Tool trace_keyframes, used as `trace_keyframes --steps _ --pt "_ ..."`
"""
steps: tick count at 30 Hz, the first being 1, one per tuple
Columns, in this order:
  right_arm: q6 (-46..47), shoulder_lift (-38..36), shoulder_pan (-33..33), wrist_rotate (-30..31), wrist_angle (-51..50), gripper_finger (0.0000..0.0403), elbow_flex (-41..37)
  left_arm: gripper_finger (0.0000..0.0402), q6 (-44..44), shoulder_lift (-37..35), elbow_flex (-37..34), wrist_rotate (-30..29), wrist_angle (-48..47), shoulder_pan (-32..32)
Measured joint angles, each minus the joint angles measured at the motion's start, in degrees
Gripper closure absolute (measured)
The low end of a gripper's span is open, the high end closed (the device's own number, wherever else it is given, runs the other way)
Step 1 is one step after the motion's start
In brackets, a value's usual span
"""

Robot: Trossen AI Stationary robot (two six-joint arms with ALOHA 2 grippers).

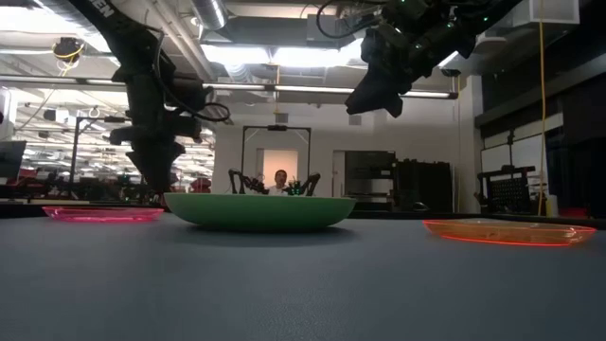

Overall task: Stack plastic plates
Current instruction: Stack the top transparent pink plate on the blue plate

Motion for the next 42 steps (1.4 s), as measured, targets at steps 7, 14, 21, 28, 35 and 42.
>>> trace_keyframes --steps 7,14,21,28,35,42 --pt "0.0 0.0 0.0 0.0 0.0 0.0316 0.0 0.0278 2.5 0.0 0.0 0.0 -1.9 0.0" --pt "0.0 0.0 0.0 0.0 0.1 0.0316 0.0 0.0278 3.9 0.0 0.0 0.0 -1.8 0.0" --pt "-0.1 0.0 0.0 0.0 0.1 0.0316 0.0 0.0278 4.1 0.0 0.0 0.0 -1.1 0.0" --pt "-0.1 0.0 0.0 0.0 0.1 0.0316 0.0 0.0278 5.4 3.8 0.0 -0.3 -0.9 0.0" --pt "-0.2 0.0 0.0 0.0 0.1 0.0316 0.0 0.0278 5.5 7.8 0.0 -0.5 1.3 0.0" --pt "-0.2 0.0 0.0 0.0 0.1 0.0316 0.0 0.0278 5.6 8.5 0.0 -0.5 2.0 0.0"
